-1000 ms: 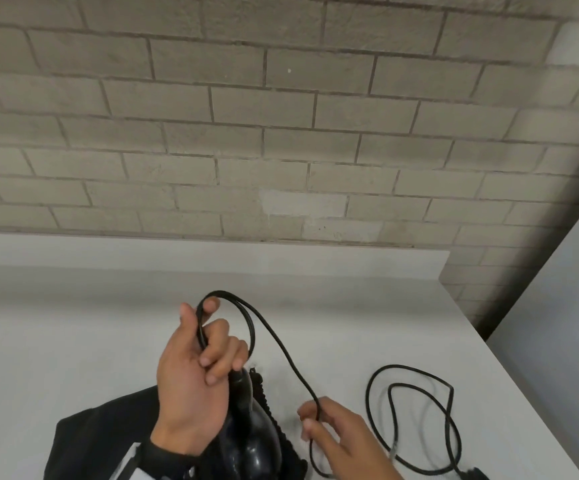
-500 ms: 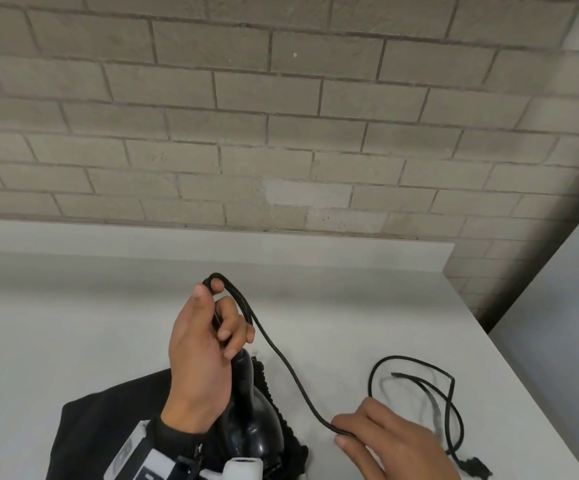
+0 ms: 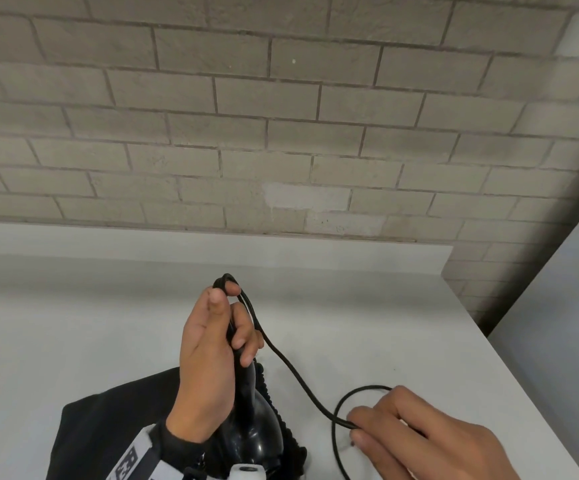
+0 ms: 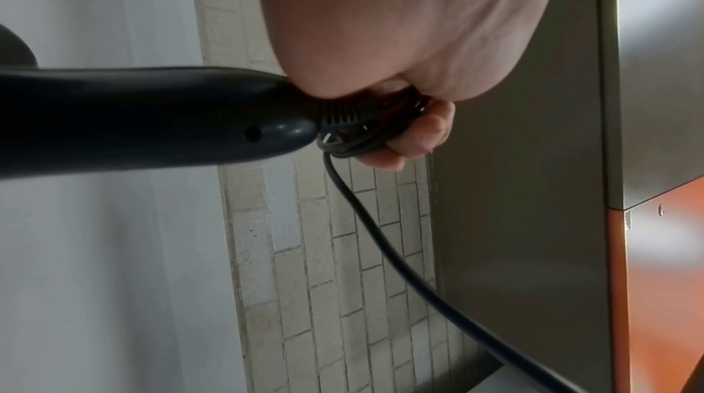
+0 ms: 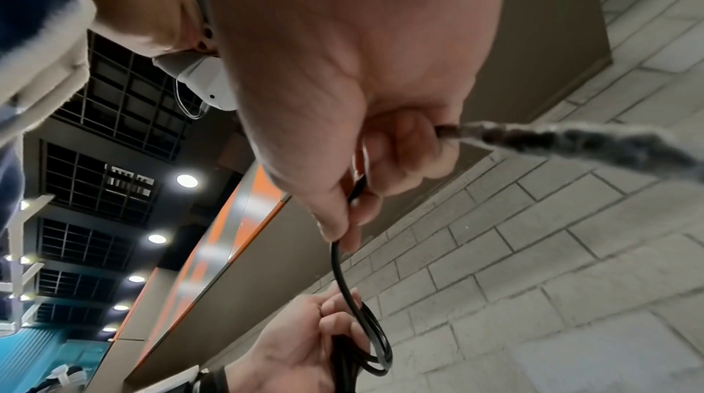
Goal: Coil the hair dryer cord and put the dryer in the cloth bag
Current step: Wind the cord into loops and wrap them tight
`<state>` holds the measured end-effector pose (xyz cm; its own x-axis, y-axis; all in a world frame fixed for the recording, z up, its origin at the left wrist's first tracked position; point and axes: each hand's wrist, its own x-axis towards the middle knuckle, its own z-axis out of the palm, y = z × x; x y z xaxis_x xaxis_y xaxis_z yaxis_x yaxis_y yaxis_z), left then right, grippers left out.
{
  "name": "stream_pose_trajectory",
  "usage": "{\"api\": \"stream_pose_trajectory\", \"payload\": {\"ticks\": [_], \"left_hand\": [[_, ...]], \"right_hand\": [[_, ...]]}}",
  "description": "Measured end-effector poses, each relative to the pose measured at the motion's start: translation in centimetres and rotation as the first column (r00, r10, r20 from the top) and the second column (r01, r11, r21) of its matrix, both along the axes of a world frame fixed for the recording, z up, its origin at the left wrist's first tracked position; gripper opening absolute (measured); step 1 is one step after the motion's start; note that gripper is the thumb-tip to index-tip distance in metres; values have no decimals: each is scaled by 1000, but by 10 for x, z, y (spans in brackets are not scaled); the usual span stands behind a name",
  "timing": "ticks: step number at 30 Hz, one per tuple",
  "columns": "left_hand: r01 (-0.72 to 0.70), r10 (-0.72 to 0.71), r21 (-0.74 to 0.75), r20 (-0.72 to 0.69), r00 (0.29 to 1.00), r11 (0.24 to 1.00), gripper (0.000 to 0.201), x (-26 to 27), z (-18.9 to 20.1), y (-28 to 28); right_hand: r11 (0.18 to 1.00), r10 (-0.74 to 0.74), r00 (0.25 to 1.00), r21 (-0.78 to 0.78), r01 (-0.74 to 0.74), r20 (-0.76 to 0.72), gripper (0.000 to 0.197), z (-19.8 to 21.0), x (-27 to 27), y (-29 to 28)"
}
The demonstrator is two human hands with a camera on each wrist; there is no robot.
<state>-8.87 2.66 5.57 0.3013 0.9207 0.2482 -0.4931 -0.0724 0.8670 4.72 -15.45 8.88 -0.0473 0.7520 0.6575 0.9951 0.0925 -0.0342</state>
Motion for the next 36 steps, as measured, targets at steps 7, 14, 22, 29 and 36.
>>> {"api": "stream_pose_trajectory", "payload": {"ticks": [7,14,22,29,36], "left_hand": [[75,-67,88,-87,994,993,31,5,2,-7],[237,-188,196,-242,952,951,29,6,1,-15],[426,-333,240,-347,877,872,36,0,2,-21],[516,-411,258,-366,835,817,42,0,4,-25],[603,-533,171,-326,781,779,52,-4,7,-21]], "right_hand": [[999,34,999,-35,-34,-14,43,11,-13,-1],[982,173,973,-51,-183,-155,18,17,-15,13],[987,155,884,41,-152,-441,18,30,14,51],[996,93,828,59,-72,-553,11,15,21,76],[945,151,768,-137,-296,-622,39,-3,26,74]]}}
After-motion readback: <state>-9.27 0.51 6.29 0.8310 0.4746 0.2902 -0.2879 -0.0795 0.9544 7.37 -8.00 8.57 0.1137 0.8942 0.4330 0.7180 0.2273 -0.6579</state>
